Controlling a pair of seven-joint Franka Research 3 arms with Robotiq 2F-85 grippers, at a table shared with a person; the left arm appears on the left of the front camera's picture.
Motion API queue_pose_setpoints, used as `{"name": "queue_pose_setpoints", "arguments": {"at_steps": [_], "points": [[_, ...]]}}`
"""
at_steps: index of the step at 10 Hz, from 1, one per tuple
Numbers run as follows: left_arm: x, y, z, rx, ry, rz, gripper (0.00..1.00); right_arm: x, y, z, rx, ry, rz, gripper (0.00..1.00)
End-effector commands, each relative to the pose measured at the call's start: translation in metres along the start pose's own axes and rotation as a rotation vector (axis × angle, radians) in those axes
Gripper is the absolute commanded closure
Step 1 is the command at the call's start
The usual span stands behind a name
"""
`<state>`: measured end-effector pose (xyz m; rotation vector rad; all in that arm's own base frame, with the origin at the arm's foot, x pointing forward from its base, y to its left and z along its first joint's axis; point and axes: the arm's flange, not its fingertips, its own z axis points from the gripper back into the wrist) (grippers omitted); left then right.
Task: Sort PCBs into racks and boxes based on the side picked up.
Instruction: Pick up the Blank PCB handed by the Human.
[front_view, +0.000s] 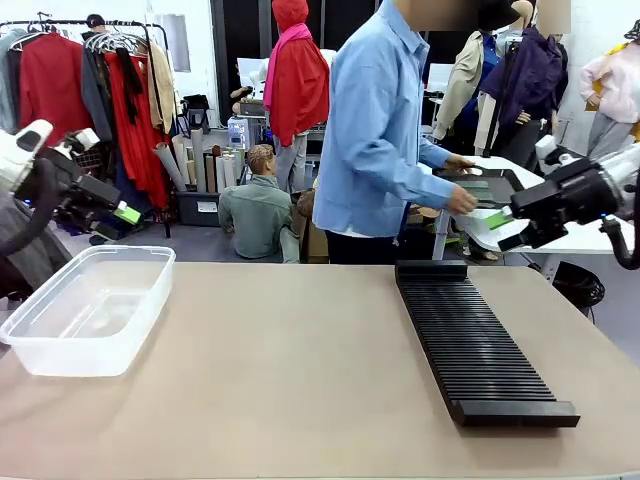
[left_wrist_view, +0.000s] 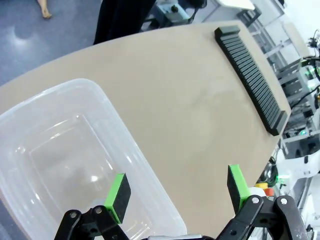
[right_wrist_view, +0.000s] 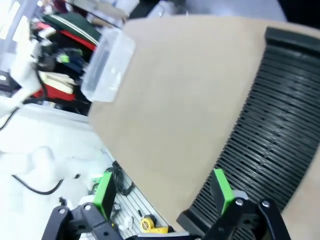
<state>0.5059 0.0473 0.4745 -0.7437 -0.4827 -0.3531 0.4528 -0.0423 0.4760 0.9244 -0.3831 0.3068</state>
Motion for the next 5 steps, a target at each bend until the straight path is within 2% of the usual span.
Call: {"name": "queue_pose_setpoints", "arguments": {"at_steps": [1, 5], "points": [[-0.003, 0.016, 0.024, -0.032, -0.065, 0.025, 0.0, -0.015, -0.009, 0.025, 0.082, -0.079, 0.057, 0.0], [-0.023, 0.035, 0.057, -0.097, -0.15, 0.066, 0.0, -0.036, -0.03, 0.056, 0.175, -0.162, 0.052, 0.0]]}}
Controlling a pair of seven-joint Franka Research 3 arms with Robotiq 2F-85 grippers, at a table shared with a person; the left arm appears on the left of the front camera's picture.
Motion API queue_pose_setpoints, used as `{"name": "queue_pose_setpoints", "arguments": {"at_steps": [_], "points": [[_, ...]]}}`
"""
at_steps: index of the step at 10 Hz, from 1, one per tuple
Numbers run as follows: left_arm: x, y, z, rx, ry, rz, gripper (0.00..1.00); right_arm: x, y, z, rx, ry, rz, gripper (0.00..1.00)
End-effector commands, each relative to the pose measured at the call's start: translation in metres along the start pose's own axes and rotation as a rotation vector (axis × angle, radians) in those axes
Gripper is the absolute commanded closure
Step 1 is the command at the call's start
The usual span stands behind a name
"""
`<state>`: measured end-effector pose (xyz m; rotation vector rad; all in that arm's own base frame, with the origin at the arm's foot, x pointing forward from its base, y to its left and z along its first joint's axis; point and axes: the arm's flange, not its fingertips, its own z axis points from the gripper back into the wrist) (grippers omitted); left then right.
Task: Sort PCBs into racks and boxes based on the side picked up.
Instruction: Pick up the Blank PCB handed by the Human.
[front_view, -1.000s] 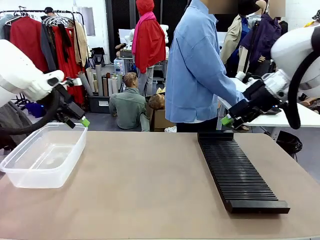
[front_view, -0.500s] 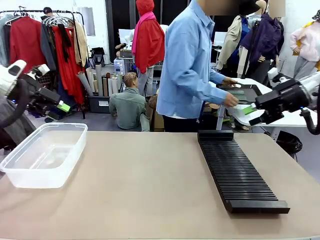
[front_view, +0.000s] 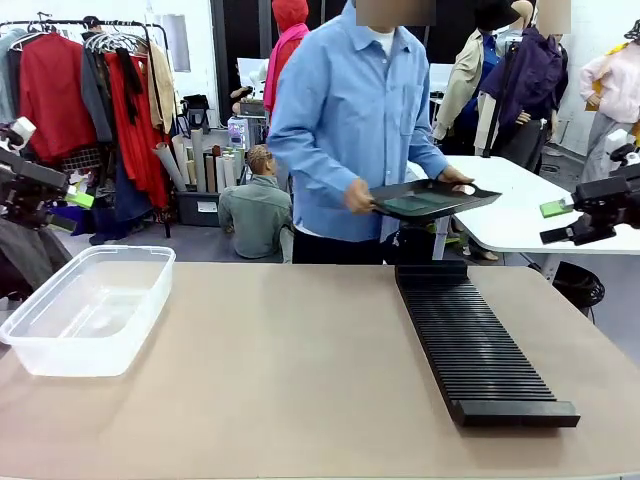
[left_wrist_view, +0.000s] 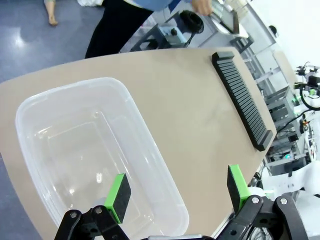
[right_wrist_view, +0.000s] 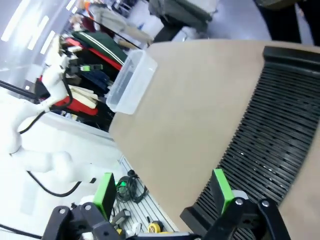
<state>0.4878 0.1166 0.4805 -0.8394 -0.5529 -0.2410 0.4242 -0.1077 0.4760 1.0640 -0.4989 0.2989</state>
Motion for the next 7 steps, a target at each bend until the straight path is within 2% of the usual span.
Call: {"name": "queue_pose_setpoints", "arguments": {"at_steps": [1, 4, 5, 7], "points": [[-0.0037, 0.0006, 0.0017, -0.06, -0.039, -0.027, 0.0, -0.0071, -0.007, 0.0021, 0.056, -0.041, 0.023, 0.0], [-0.007, 0.0012, 0.0092, -0.063, -0.07, -0.05, 0.0, -0.0148, -0.0041, 0.0099, 0.042, -0.06, 0.053, 0.0], [-0.0017, 0.002, 0.0072, -0.037, -0.035, -0.005, 0.0, -0.0095, -0.0068, 0.0087, 0.036, -0.027, -0.004, 0.0], [-0.0017, 0.002, 0.0072, -0.037, -0.035, -0.005, 0.0, -0.0095, -0.0068, 0.0087, 0.036, -0.027, -0.004, 0.0]]}}
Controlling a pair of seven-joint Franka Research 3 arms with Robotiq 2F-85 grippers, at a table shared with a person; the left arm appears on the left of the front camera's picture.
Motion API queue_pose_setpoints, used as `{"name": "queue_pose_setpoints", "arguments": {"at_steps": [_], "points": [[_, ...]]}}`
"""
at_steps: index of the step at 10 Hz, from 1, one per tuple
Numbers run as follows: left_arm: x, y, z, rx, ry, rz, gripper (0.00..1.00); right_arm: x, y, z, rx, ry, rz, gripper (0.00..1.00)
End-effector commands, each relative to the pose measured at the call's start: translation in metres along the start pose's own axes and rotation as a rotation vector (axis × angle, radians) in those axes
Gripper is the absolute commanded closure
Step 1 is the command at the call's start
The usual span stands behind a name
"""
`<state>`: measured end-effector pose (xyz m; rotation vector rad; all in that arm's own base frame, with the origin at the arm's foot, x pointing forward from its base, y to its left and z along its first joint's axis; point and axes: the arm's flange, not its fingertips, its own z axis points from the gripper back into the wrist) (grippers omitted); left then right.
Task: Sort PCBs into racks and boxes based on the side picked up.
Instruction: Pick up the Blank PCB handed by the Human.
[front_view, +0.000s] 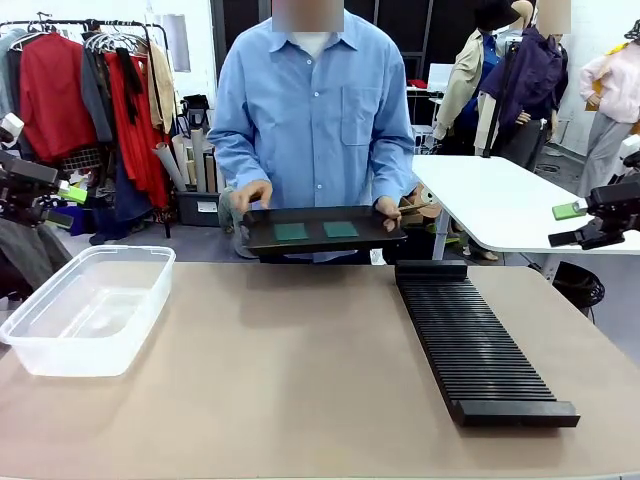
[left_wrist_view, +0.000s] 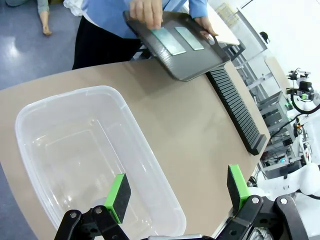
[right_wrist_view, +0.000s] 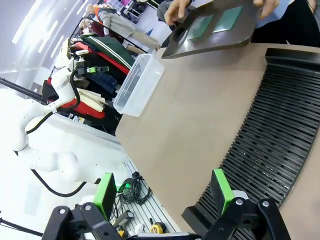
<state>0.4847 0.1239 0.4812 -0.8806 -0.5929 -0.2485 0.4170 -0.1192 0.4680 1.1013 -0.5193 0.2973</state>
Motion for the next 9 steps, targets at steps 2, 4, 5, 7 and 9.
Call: {"name": "queue_pose_setpoints", "arguments": {"at_steps": [2, 4, 5, 7, 9], "points": [[0.0004, -0.0011, 0.0001, 0.003, 0.004, 0.009, 0.0, 0.0007, 0.0012, -0.0003, 0.002, -0.002, -0.006, 0.0], [0.0004, -0.0011, 0.0001, 0.003, 0.004, 0.009, 0.0, 0.0007, 0.0012, -0.0003, 0.002, -0.002, -0.006, 0.0], [0.0004, -0.0011, 0.0001, 0.003, 0.004, 0.009, 0.0, 0.0007, 0.0012, -0.0003, 0.002, -0.002, -0.006, 0.0], [0.0004, -0.0011, 0.0001, 0.003, 0.004, 0.009, 0.0, 0.0007, 0.0012, -0.0003, 0.002, -0.002, -0.006, 0.0], [0.0004, -0.0011, 0.0001, 0.003, 0.004, 0.009, 0.0, 0.0007, 0.0012, -0.0003, 0.002, -0.002, -0.006, 0.0]]}}
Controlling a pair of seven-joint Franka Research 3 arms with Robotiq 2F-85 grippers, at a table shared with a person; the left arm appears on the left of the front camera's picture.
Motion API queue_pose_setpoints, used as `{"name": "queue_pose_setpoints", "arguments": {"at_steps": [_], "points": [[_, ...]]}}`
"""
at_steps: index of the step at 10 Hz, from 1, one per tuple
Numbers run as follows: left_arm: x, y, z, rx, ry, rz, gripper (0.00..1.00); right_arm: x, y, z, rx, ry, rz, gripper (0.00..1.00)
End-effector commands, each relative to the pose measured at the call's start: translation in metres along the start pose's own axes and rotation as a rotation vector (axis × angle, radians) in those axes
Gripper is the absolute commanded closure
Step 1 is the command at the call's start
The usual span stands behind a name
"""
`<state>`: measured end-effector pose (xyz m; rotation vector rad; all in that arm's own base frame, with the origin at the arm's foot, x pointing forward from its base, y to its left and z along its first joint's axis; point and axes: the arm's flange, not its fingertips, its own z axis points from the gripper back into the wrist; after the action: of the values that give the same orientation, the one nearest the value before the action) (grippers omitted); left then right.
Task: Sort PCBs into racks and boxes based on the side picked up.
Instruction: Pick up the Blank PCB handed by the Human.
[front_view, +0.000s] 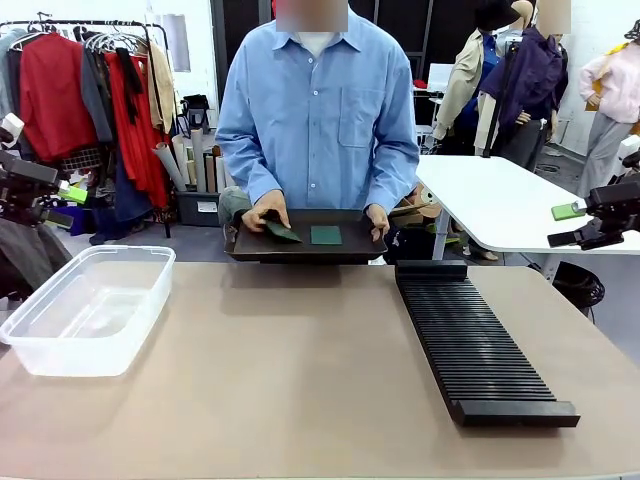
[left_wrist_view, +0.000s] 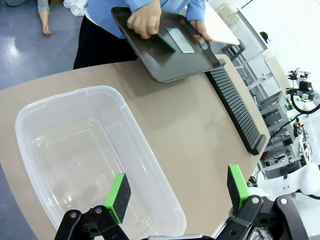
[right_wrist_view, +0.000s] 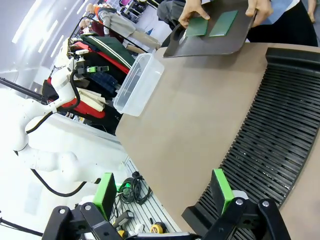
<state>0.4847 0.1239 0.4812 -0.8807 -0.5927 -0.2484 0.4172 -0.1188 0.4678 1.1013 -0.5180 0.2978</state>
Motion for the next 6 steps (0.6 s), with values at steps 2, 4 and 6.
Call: {"name": "queue_pose_setpoints", "arguments": {"at_steps": [2, 4, 6], "points": [[0.0004, -0.001, 0.0002, 0.003, 0.004, 0.008, 0.0, 0.0007, 0.0012, 0.0003, 0.002, -0.003, -0.006, 0.0], [0.0004, -0.001, 0.0002, 0.003, 0.004, 0.008, 0.0, 0.0007, 0.0012, 0.0003, 0.002, -0.003, -0.006, 0.0], [0.0004, -0.001, 0.0002, 0.003, 0.004, 0.008, 0.0, 0.0007, 0.0012, 0.0003, 0.002, -0.003, -0.006, 0.0]]}}
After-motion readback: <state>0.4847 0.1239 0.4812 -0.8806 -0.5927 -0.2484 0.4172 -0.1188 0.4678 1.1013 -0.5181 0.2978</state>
